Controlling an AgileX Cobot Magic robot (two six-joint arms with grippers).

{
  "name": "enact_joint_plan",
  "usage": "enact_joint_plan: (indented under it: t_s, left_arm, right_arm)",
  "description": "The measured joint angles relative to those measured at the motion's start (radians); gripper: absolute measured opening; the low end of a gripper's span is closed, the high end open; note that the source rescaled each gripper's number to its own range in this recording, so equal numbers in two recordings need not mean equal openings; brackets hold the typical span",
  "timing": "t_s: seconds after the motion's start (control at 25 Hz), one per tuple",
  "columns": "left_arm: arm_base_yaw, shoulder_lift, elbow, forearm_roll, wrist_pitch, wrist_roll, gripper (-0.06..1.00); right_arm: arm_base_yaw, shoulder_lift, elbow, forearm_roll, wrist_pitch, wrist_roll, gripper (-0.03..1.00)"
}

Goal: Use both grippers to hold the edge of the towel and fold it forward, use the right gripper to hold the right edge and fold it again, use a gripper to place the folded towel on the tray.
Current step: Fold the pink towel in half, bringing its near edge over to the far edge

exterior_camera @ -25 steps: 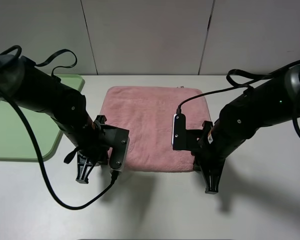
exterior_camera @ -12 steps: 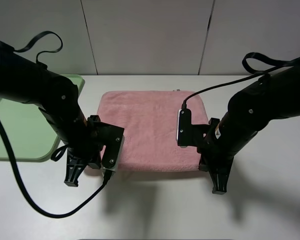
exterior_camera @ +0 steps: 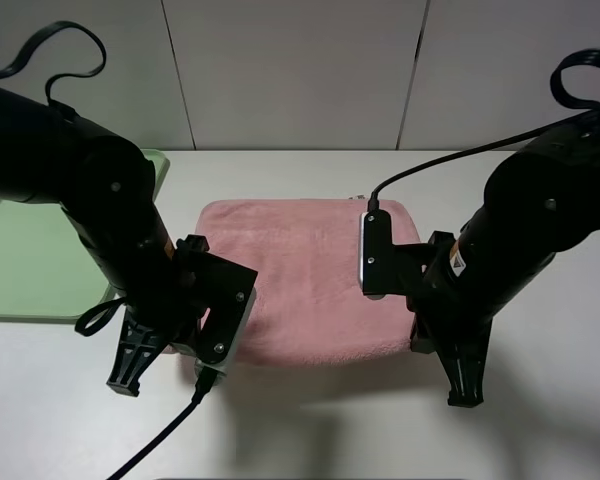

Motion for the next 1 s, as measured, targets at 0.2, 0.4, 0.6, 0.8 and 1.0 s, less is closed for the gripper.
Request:
enact_joint_plan:
  t_s: [0.2,0.4,0.6,0.8,1.0]
  left_arm:
    - [-0.001,-0.037,0.000,0.003,0.095,-0.051,0.00]
    - [-0.001,-0.117,0.000,0.000,0.176,-0.063,0.00]
    - [-0.001,-0.207,0.000,-0.011,0.226,-0.065,0.00]
    - [-0.003,-0.271,0.000,-0.028,0.264,-0.078,0.00]
    - [-0.006,-0.304,0.000,-0.047,0.287,-0.086,0.00]
  right_arm:
    - [0.085,-0.020,0.000,-0.001,0.064,0.115,0.00]
    - [0.139,-0.041,0.000,-0.008,0.108,0.201,0.00]
    - [0.158,-0.072,0.000,0.004,0.160,0.259,0.00]
    - [0.158,-0.116,-0.001,0.018,0.219,0.288,0.00]
    - [0.158,-0.191,-0.004,0.038,0.294,0.300,0.00]
